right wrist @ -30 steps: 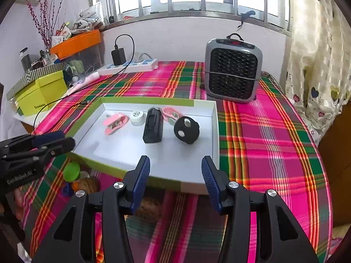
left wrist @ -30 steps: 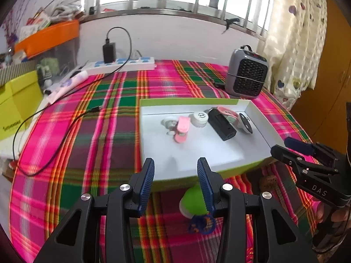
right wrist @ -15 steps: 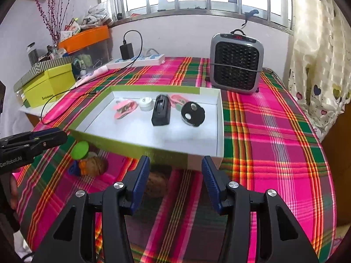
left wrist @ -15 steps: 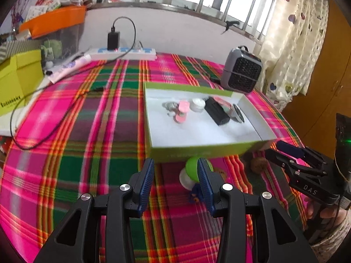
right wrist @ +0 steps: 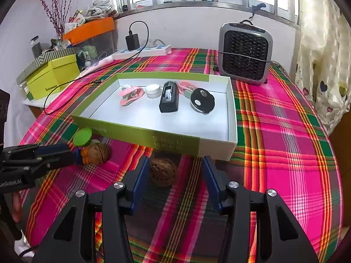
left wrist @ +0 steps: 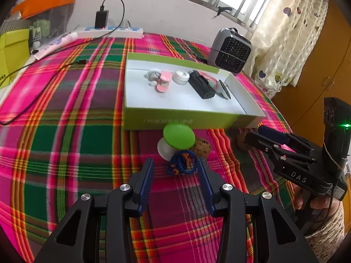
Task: Organize objects
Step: 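Withdraw both tools from the box toward the green-topped toy, then grasp the blue-orange figure with the left gripper while the right grasps a walnut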
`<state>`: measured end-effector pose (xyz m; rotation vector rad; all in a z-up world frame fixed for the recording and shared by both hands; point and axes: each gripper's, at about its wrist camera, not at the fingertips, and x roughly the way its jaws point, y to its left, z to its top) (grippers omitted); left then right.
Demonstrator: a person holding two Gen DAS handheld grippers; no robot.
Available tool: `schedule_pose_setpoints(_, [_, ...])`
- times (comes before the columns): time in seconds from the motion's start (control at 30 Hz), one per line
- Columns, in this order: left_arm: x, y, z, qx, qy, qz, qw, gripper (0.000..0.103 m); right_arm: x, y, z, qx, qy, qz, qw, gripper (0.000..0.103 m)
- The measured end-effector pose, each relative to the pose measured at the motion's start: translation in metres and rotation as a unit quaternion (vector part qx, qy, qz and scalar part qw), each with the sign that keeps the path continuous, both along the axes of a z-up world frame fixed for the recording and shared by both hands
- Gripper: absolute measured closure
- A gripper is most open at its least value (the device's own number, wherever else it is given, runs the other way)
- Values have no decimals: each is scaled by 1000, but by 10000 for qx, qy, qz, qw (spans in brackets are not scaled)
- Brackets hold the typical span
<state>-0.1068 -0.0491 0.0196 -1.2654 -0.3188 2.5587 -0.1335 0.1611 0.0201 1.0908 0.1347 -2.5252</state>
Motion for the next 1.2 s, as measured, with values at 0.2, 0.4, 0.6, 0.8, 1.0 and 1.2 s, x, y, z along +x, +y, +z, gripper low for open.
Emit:
schedule_pose_setpoints(0.2, [-3, 2, -4, 1, -15, 23, 10000, 64, -2, -1, -5, 20, -131, 63, 9999, 53])
schedule_pose_setpoints(0.4, [-5, 5, -4, -102, 44, 34, 9999, 64, -5, -5, -8, 105, -228, 92, 9996, 53])
schedule_pose_setpoints(0.6, [-5, 3, -5, -181, 79, 101, 9998, 76, -8, -8, -11, 202, -332, 90, 9992, 53])
schedule_pose_setpoints(0.8, [-4, 0, -6, -118, 71, 116, 9998, 85, -9, -11, -13, 237, -372, 121, 9990, 53])
schedule_pose_setpoints(1.0, [-2, -1, -6, -123, 60, 94, 9999, 86, -9, -10, -12, 254, -357, 82, 9990, 53])
schedule_pose_setpoints(1.2, [7, -6, -5, -116, 45, 92, 9999, 86, -8, -9, -11, 210, -335, 102, 9992, 57])
